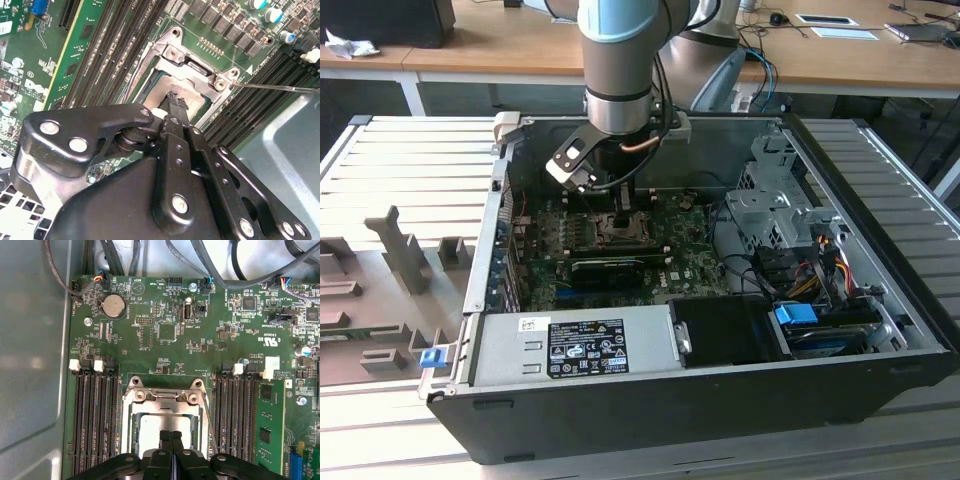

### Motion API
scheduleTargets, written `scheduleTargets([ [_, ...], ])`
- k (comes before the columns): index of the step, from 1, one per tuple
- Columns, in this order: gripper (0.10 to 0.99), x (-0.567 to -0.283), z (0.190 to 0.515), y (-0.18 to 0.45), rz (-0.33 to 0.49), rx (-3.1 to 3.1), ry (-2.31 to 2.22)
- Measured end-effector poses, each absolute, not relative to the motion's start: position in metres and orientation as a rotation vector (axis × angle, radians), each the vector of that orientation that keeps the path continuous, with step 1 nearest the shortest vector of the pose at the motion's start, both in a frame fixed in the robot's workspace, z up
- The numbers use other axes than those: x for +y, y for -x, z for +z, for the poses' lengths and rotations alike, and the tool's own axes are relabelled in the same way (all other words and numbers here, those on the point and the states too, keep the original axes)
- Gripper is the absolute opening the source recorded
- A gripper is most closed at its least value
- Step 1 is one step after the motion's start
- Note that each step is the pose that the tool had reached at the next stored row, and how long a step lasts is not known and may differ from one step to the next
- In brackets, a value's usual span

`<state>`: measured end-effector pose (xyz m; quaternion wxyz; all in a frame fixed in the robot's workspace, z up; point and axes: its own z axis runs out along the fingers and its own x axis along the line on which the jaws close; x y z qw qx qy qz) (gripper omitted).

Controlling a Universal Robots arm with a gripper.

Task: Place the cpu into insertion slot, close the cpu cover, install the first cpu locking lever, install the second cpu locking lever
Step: 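Install the first cpu locking lever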

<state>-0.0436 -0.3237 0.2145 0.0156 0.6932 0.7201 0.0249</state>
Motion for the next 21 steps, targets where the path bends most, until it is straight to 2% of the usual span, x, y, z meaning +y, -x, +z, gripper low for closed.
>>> scheduleTargets([
  [21,0.106,-0.324,0.234,0.043,0.077,2.240,-2.156],
])
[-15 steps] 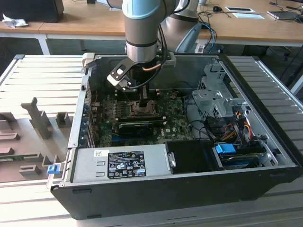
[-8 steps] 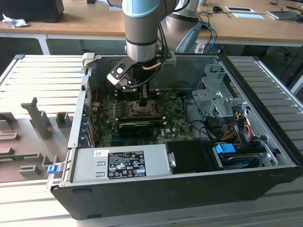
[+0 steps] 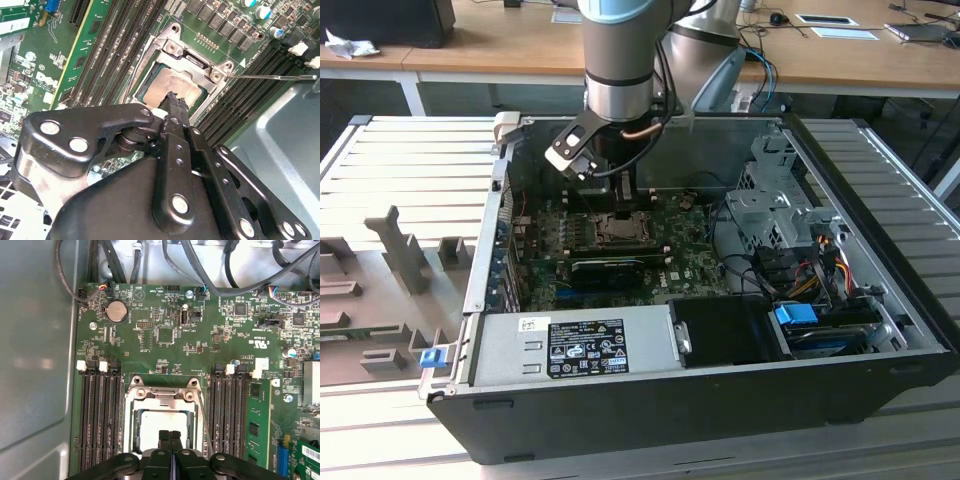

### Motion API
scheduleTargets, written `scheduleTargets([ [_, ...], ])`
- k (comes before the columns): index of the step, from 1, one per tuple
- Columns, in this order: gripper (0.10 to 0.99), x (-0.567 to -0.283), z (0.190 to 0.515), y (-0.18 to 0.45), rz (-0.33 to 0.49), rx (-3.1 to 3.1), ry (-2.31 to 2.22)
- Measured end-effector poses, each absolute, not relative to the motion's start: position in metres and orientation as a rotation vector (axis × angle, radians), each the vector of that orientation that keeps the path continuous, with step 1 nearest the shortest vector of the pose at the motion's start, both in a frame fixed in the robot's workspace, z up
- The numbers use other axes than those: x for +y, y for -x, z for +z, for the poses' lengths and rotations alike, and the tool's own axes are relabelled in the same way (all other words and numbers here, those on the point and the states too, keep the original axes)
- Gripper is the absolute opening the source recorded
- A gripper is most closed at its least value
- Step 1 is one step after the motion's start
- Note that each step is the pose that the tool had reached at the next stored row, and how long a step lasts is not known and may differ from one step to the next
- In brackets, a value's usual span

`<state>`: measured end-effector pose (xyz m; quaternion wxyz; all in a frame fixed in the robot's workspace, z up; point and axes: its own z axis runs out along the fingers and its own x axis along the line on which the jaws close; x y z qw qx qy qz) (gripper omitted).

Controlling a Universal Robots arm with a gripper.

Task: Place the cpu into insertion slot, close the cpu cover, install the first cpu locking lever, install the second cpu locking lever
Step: 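Install the first cpu locking lever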

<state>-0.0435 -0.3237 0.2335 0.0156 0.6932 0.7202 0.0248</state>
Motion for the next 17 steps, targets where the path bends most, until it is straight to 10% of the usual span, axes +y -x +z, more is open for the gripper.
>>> scheduleTargets([
  [17,0.106,-0.324,0.247,0.043,0.076,2.240,-2.155],
])
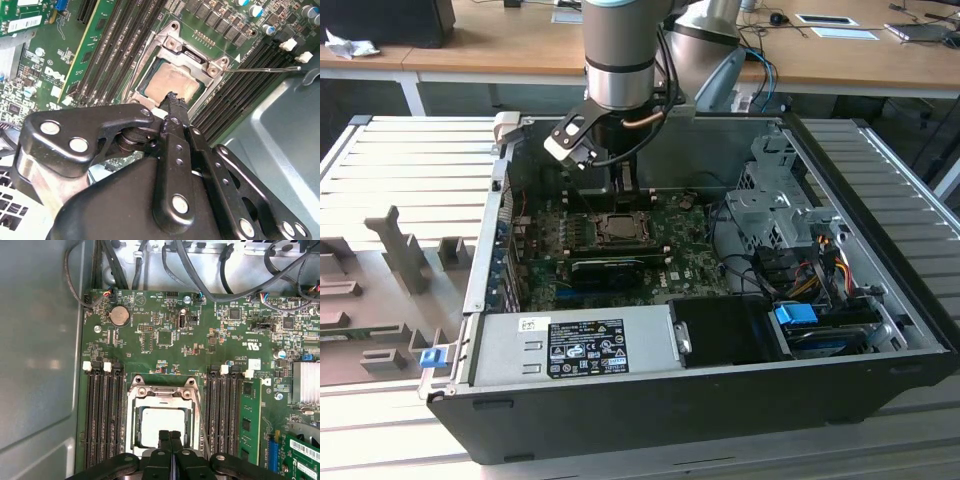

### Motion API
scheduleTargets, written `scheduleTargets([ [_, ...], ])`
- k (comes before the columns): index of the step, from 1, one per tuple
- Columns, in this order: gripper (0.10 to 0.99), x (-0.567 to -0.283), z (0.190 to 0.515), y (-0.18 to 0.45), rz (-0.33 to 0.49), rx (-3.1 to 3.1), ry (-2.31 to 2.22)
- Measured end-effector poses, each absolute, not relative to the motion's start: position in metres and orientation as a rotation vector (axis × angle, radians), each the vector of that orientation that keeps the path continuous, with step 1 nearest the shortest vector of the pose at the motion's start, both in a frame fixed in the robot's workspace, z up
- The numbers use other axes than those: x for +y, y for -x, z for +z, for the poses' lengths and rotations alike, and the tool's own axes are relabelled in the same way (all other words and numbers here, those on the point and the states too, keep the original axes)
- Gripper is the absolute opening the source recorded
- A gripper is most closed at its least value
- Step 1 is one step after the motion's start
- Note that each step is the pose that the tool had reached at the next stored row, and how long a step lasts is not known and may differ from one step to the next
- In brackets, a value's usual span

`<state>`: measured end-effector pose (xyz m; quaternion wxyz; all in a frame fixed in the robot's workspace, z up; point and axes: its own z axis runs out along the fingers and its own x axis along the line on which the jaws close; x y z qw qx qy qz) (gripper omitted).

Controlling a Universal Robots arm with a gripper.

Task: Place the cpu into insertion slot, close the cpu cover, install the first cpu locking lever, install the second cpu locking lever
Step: 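Install the first cpu locking lever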

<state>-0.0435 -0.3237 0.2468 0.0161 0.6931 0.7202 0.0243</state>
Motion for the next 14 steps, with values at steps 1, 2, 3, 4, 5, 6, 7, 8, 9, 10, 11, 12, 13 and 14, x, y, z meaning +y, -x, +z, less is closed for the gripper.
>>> scheduleTargets([
  [1,0.106,-0.324,0.247,0.043,0.076,2.240,-2.155],
  [2,0.106,-0.324,0.248,0.043,0.075,2.240,-2.155],
  [3,0.106,-0.324,0.249,0.043,0.075,2.239,-2.155],
  [4,0.106,-0.324,0.249,0.043,0.075,2.239,-2.155],
  [5,0.106,-0.324,0.250,0.043,0.075,2.239,-2.155],
  [6,0.106,-0.324,0.251,0.043,0.075,2.239,-2.155],
  [7,0.106,-0.324,0.251,0.043,0.075,2.239,-2.155],
  [8,0.106,-0.324,0.252,0.043,0.074,2.239,-2.155],
  [9,0.106,-0.324,0.253,0.043,0.074,2.239,-2.155],
  [10,0.106,-0.324,0.255,0.043,0.074,2.239,-2.155],
  [11,0.106,-0.324,0.256,0.043,0.074,2.239,-2.155],
  [12,0.106,-0.324,0.257,0.043,0.074,2.239,-2.155],
  [13,0.106,-0.324,0.259,0.043,0.074,2.239,-2.155],
  [14,0.106,-0.324,0.260,0.043,0.074,2.239,-2.155],
])
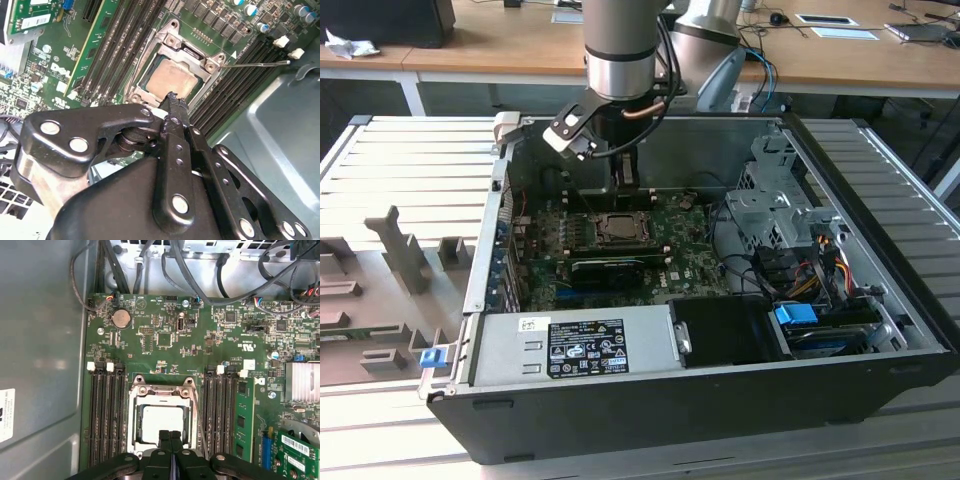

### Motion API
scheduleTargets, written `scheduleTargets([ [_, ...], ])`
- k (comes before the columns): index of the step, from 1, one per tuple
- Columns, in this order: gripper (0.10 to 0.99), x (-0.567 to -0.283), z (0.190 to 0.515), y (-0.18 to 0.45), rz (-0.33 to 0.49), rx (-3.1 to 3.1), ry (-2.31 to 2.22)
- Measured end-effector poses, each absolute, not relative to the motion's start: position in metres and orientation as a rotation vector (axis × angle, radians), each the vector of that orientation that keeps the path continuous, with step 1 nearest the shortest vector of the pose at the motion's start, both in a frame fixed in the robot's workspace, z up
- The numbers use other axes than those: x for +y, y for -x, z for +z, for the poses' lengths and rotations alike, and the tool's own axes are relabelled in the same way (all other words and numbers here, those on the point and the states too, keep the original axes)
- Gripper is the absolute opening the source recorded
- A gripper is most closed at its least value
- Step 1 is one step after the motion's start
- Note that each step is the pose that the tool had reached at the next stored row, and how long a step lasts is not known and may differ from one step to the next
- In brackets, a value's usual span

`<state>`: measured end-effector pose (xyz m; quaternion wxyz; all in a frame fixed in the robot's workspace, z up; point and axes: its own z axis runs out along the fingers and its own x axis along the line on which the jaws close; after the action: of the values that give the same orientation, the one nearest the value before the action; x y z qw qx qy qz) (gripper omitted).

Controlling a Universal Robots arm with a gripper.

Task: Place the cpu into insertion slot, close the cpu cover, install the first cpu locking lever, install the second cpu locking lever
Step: 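Install the first cpu locking lever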

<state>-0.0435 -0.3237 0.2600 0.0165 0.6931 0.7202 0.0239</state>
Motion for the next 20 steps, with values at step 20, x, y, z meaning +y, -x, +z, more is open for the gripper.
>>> scheduleTargets([
  [20,0.106,-0.324,0.286,0.044,0.074,2.427,-1.943],
])
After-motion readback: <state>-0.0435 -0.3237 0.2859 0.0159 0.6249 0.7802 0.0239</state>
